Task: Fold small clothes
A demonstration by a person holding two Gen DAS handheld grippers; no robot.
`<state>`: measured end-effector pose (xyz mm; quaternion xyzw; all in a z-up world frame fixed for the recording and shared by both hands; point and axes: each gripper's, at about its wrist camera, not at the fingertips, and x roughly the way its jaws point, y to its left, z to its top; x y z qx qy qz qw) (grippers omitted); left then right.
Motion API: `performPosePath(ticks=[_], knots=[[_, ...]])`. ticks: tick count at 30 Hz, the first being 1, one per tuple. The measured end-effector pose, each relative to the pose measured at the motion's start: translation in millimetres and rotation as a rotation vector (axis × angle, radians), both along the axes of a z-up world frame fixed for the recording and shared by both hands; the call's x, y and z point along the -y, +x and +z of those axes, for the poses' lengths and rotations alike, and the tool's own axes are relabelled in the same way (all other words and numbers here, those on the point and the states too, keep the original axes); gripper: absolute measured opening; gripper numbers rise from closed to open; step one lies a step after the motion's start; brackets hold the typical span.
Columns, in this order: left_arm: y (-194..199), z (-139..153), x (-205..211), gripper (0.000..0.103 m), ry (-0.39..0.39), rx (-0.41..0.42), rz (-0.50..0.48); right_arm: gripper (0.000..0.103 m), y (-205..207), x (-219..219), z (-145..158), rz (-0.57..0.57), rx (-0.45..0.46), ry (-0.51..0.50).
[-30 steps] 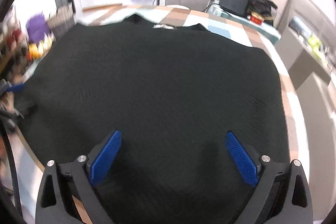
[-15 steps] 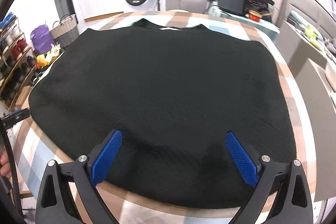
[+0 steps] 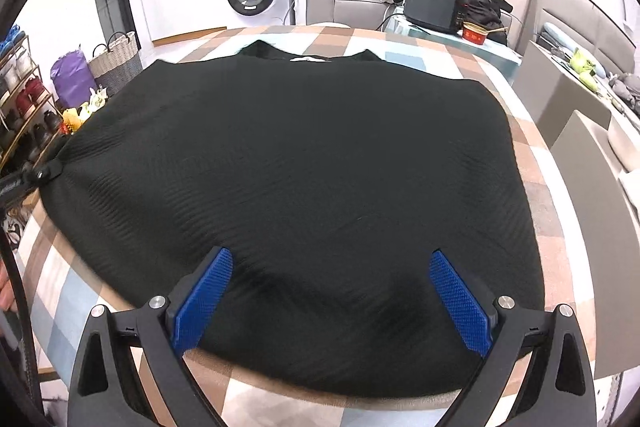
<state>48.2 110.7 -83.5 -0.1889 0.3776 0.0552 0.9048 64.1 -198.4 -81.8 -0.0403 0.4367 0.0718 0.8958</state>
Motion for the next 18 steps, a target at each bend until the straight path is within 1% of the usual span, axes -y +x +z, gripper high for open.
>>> performPosePath(ticks=[2, 7, 11, 14, 16, 18], knots=[[-6, -2, -2, 0.008, -0.013, -0.004, 0.008, 0.100, 4, 0, -3, -0.001, -0.010, -0.002], [-10, -1, 6, 0.009, 0.024, -0.023, 0.011, 0.100, 7, 0, -8, 0.014, -0.017, 0.008], [-12, -2, 7, 0.011, 0.022, -0.032, 0.017, 0.100, 10, 3, -13, 0.015, -0.032, 0.002], [-15, -4, 5, 0.019, 0.020, -0.055, 0.034, 0.100, 10, 2, -12, 0.017, -0.034, 0.000], [-19, -7, 2, 0.029, 0.013, -0.075, 0.043, 0.100, 11, 1, -11, 0.020, -0.036, -0.003], [-26, -9, -3, 0.030, -0.006, -0.076, 0.051, 0.100, 10, 0, -11, 0.024, -0.035, -0.007]])
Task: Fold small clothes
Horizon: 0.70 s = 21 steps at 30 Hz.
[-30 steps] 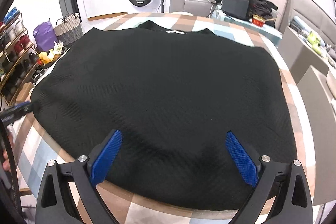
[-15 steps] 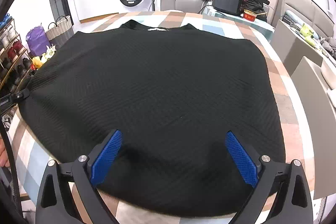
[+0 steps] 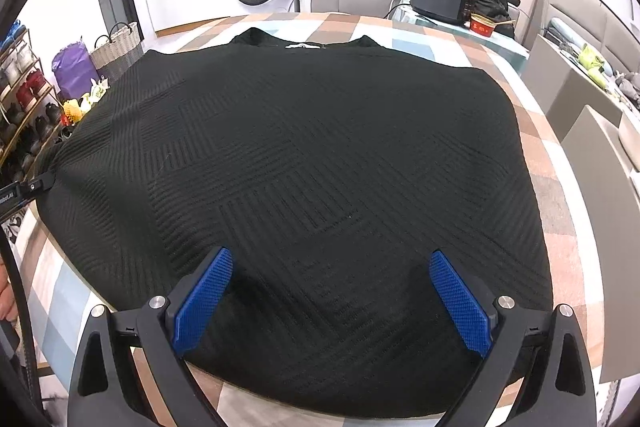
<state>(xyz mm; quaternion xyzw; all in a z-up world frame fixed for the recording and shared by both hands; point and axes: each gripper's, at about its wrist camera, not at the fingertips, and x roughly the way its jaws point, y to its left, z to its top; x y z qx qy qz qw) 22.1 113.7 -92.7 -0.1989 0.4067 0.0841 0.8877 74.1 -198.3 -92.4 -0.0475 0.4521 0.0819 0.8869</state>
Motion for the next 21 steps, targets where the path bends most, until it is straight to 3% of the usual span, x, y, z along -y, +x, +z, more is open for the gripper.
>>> performPosePath(ticks=[8, 10, 12, 14, 16, 21], knots=[[-28, -5, -25, 0.030, -0.060, -0.015, 0.053, 0.100, -17, 21, 5, -0.031, -0.021, 0.016], [-28, -4, -28, 0.033, -0.084, -0.014, 0.053, 0.100, -28, 38, 13, -0.074, -0.019, 0.092], [-23, -5, -26, 0.045, -0.106, -0.023, 0.039, 0.100, -41, 57, 20, -0.111, -0.032, 0.179], [-16, -3, -21, 0.050, -0.088, -0.017, 0.026, 0.100, -53, 72, 22, -0.142, -0.051, 0.244], [-8, -3, -16, 0.050, -0.067, -0.018, 0.015, 0.099, -60, 82, 22, -0.173, -0.062, 0.294], [11, -4, -12, 0.050, -0.062, -0.017, 0.010, 0.086, -60, 107, 1, -0.301, -0.116, 0.444]])
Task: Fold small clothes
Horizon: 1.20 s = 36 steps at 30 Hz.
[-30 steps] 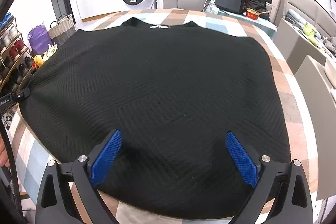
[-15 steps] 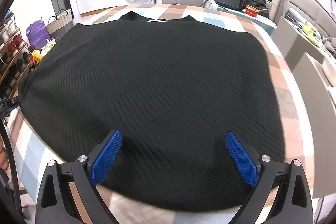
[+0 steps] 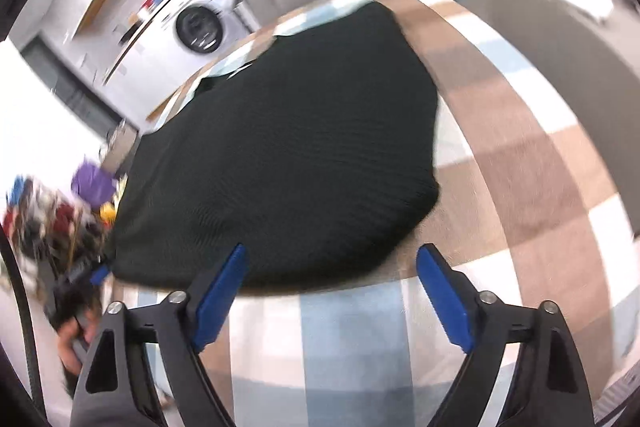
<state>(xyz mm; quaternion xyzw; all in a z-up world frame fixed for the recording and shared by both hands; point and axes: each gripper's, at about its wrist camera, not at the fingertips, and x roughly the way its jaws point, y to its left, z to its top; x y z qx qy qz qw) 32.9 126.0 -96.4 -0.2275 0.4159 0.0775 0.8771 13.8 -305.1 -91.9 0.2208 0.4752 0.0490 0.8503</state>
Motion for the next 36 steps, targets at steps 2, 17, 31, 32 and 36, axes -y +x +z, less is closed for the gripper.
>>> performPosePath(ticks=[2, 17, 31, 32, 36], knots=[[4, 0, 2, 0.050, 0.017, -0.004, -0.006, 0.080, 3, -1, -3, -0.024, 0.026, -0.005], [0, 4, 5, 0.005, 0.096, 0.001, -0.044, 0.024, 32, -15, 3, 0.020, 0.079, -0.099], [-6, 5, 8, 0.004, 0.115, -0.009, -0.061, 0.024, 30, -25, 4, 0.023, 0.057, -0.203], [-6, 5, 7, 0.004, 0.116, -0.010, -0.060, 0.024, 30, -24, 3, 0.025, 0.056, -0.206], [-10, 4, 4, 0.004, 0.109, -0.019, -0.061, 0.024, 28, -22, 1, 0.023, 0.045, -0.209]])
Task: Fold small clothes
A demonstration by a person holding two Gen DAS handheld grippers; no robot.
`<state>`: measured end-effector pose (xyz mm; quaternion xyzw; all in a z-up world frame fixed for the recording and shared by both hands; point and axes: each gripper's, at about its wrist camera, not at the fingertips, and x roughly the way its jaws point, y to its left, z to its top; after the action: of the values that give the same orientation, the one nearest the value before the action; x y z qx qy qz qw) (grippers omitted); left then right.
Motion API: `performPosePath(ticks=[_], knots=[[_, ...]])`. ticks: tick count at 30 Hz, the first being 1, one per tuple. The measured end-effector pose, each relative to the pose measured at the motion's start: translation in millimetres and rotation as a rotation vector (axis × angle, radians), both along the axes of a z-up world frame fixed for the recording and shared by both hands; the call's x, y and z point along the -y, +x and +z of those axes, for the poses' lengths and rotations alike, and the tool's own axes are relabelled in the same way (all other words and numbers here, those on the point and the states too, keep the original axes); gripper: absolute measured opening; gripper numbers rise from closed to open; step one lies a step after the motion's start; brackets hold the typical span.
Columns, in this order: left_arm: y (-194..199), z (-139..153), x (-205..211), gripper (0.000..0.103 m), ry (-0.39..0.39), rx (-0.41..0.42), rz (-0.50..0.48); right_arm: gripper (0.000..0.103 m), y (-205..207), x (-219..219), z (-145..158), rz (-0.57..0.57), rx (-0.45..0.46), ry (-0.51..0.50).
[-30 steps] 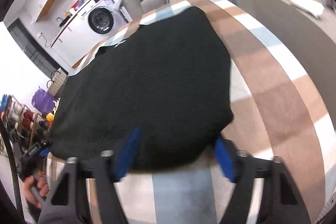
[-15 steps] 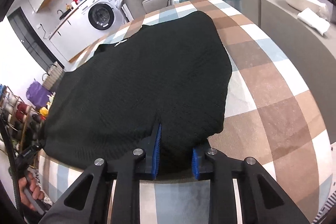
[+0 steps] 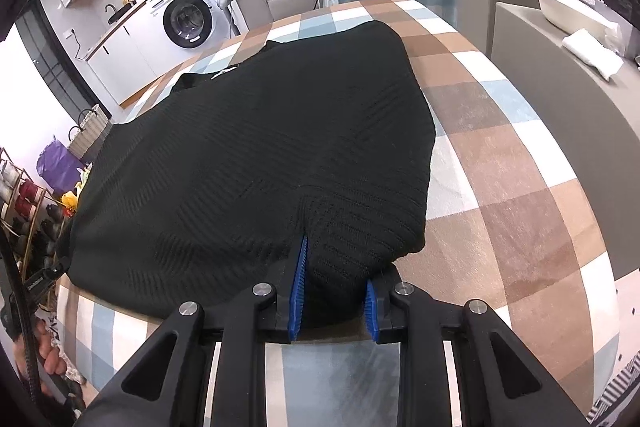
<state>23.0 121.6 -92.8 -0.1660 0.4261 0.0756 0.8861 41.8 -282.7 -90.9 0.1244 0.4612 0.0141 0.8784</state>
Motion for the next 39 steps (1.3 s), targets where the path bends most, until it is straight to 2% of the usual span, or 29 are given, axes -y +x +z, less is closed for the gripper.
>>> performPosePath(ticks=[3, 5, 6, 7, 9, 11, 12, 18, 20, 21, 22, 23, 25, 29, 31, 33, 37, 39], knots=[[-3, -2, -3, 0.005, -0.030, -0.018, -0.004, 0.025, -1, 1, -2, 0.005, -0.009, -0.019], [-6, -4, -4, 0.017, -0.059, -0.039, -0.014, 0.030, -2, 1, -2, 0.005, -0.018, -0.024], [-9, -4, -4, 0.027, -0.076, -0.036, -0.024, 0.032, -3, 2, -1, 0.005, -0.023, -0.027], [-14, -3, -3, 0.045, -0.095, -0.034, -0.031, 0.036, -4, 3, 1, 0.006, -0.024, -0.028], [-23, -1, -2, 0.068, -0.133, -0.021, -0.041, 0.042, -10, 8, 7, 0.006, -0.008, -0.016], [-29, -3, 0, 0.070, -0.168, -0.006, -0.052, 0.044, -16, 12, 14, 0.002, 0.021, -0.012], [-30, -2, 4, 0.070, -0.144, 0.006, -0.046, 0.044, -19, 14, 17, 0.000, 0.036, -0.010], [-2, -4, 24, 0.069, -0.075, 0.036, -0.029, 0.051, -19, 6, 26, 0.022, 0.084, -0.009], [11, -4, 28, 0.053, -0.049, 0.036, -0.003, 0.054, -18, 1, 28, 0.031, 0.097, -0.005], [18, -4, 30, 0.036, -0.036, 0.035, 0.004, 0.056, -17, 0, 28, 0.030, 0.099, -0.005], [25, -5, 32, 0.025, -0.032, 0.039, 0.007, 0.057, -16, -2, 29, 0.029, 0.101, -0.008], [30, -4, 32, 0.017, -0.037, 0.047, 0.005, 0.057, -14, -3, 29, 0.030, 0.103, -0.013], [35, 0, 30, 0.009, -0.042, 0.069, 0.011, 0.059, -13, -6, 32, 0.031, 0.108, -0.034], [24, 16, 25, 0.008, -0.039, 0.132, 0.001, 0.074, -16, 0, 31, -0.002, 0.092, -0.121], [20, 24, 24, 0.008, -0.028, 0.150, -0.010, 0.074, -18, 9, 28, -0.041, 0.079, -0.146], [20, 37, 30, 0.007, 0.001, 0.197, -0.040, 0.074, -19, 22, 25, -0.087, 0.066, -0.113], [31, 76, 63, 0.007, 0.081, 0.310, -0.161, 0.074, -22, 32, 27, -0.105, 0.076, -0.088], [42, 99, 95, 0.007, 0.124, 0.371, -0.270, 0.074, -24, 30, 30, -0.094, 0.087, -0.102]])
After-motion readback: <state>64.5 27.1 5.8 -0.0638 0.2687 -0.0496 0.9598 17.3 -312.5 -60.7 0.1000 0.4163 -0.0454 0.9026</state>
